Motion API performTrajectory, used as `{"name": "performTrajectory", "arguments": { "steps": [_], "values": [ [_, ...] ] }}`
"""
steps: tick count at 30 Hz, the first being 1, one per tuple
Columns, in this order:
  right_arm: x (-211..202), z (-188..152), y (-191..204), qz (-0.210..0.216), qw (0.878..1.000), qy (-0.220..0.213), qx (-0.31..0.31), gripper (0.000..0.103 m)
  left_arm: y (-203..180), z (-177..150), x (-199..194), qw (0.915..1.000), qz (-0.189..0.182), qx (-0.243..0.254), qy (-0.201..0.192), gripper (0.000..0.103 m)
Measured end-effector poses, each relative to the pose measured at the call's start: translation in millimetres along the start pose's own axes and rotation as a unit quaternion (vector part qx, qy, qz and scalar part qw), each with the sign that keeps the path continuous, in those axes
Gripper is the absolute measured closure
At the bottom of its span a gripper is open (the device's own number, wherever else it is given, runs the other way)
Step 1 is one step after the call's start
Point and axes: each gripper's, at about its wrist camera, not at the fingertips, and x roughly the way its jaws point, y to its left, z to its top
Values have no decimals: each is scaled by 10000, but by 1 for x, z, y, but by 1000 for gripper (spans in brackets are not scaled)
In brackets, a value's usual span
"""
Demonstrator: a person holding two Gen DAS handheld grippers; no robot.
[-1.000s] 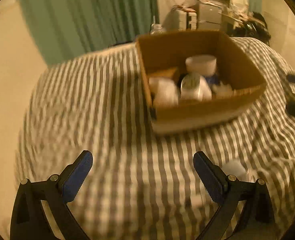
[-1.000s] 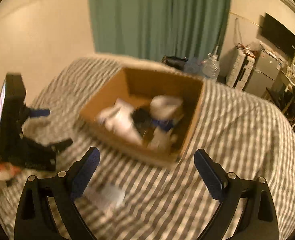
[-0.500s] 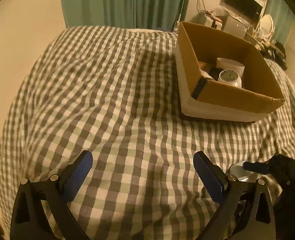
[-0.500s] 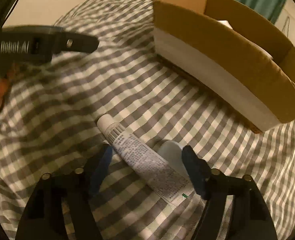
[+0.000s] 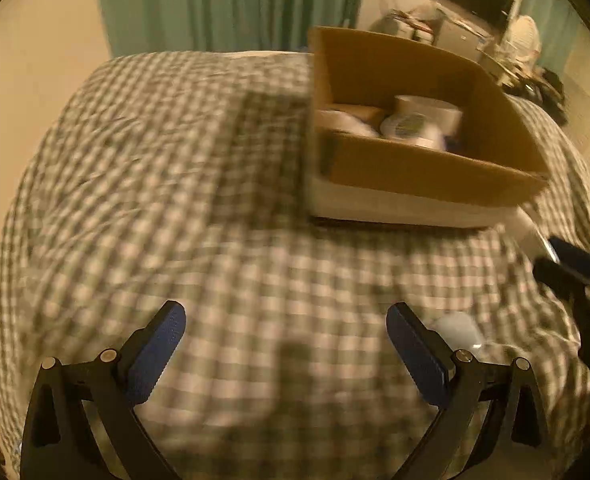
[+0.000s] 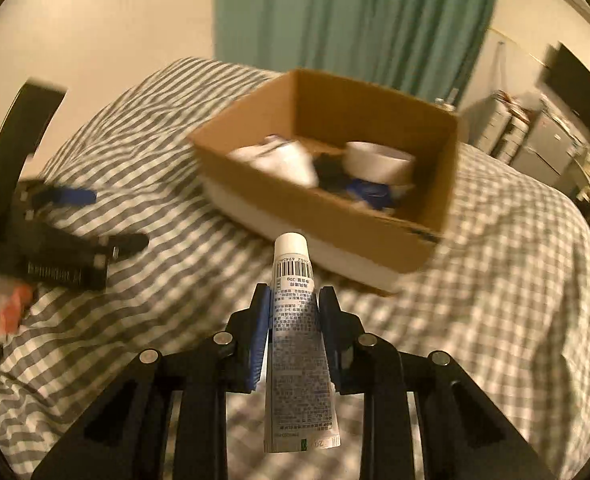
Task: Organize objects
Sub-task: 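Grasp the white cream tube with the right gripper while the left grasps the earbud case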
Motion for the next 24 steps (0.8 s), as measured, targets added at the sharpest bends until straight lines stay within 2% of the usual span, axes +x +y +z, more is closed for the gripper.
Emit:
{"name": "performTrajectory", "arguments": {
  "steps": [4, 7, 10, 14, 15, 17, 18, 19, 24],
  "values": [
    [0, -4, -25, -284, 9993, 37, 255, 79, -55, -9, 13, 9986, -254, 454, 71, 0],
    [-3, -10, -33, -203, 9988, -113, 420, 79, -88, -19, 25, 9955, -355, 853, 197, 0],
    [-4, -10, -38, -141, 9984, -167, 518, 79, -110, -28, 40, 9910, -313, 1243, 373, 0],
    [3, -15, -46, 34, 9967, -162, 792, 79, -117, -35, 58, 9890, -383, 1313, 559, 0],
    [3, -17, -47, 90, 9963, -159, 840, 79, -116, -35, 60, 9892, -425, 1288, 553, 3],
    [6, -18, -49, 145, 9958, -137, 897, 79, -116, -34, 62, 9885, -593, 1276, 560, 27],
    [6, -19, -48, 123, 9957, -131, 906, 79, -117, -34, 62, 9877, -681, 1294, 562, 32],
    [6, -20, -47, 92, 9957, -129, 912, 79, -118, -34, 61, 9872, -714, 1329, 523, 44],
    [8, -25, -47, 36, 9952, -82, 979, 79, -113, -36, 52, 9872, -755, 1320, 479, 44]
  ]
}}
